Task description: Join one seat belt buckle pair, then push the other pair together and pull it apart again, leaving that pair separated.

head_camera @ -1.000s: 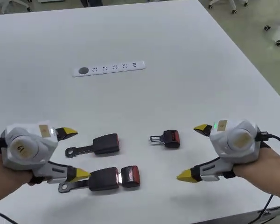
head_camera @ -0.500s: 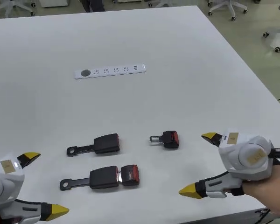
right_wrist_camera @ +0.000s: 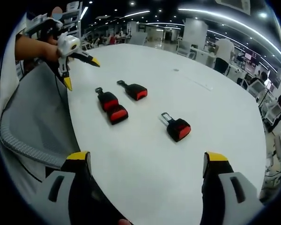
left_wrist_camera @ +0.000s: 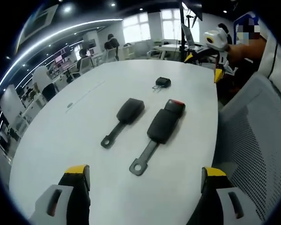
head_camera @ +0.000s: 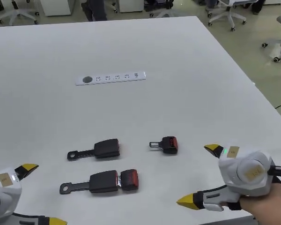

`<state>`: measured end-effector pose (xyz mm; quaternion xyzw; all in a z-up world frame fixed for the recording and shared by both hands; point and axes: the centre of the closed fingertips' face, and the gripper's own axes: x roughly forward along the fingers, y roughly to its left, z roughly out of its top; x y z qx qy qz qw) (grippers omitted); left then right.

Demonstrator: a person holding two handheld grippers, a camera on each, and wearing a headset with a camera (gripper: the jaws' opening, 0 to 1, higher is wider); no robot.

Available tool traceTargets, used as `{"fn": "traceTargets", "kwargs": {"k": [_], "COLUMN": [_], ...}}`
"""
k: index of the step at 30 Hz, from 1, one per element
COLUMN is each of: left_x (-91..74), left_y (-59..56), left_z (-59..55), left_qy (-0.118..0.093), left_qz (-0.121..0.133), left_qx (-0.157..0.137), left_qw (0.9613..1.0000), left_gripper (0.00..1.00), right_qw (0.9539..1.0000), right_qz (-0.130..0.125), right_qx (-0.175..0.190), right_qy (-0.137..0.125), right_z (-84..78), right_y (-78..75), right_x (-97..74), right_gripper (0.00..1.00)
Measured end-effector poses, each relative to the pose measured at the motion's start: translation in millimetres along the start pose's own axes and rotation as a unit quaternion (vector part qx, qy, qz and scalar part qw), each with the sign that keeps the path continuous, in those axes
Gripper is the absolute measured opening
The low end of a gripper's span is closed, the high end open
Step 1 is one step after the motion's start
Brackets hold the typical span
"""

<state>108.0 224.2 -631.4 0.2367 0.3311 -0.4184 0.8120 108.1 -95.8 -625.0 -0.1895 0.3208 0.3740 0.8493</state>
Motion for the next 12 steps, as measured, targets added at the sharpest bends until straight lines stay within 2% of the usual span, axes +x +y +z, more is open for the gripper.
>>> {"fn": "traceTargets", "kwargs": {"k": [3,12], "left_x": [-0.9,-3.8], "left_y": [-1.2,-7.2], "left_z": [3.5,-0.5], "left_qy": [-0.008,-0.010], "left_qz": [0.004,0.004], "left_qx": [-0.005,-0.006], "left_qw": [0.9999,0.9999], "left_gripper": [1.00,1.00], "right_qw": [1.0000,0.9999], "right_qz": [0.001,0.002], "right_qx": [-0.003,0.015], "right_qy": [0.003,0.001], "right_z": [-4.0,-9.2], "right_y": [1.4,12.4], "right_x": [-4.4,-7.4], "right_gripper": [1.00,1.00]}}
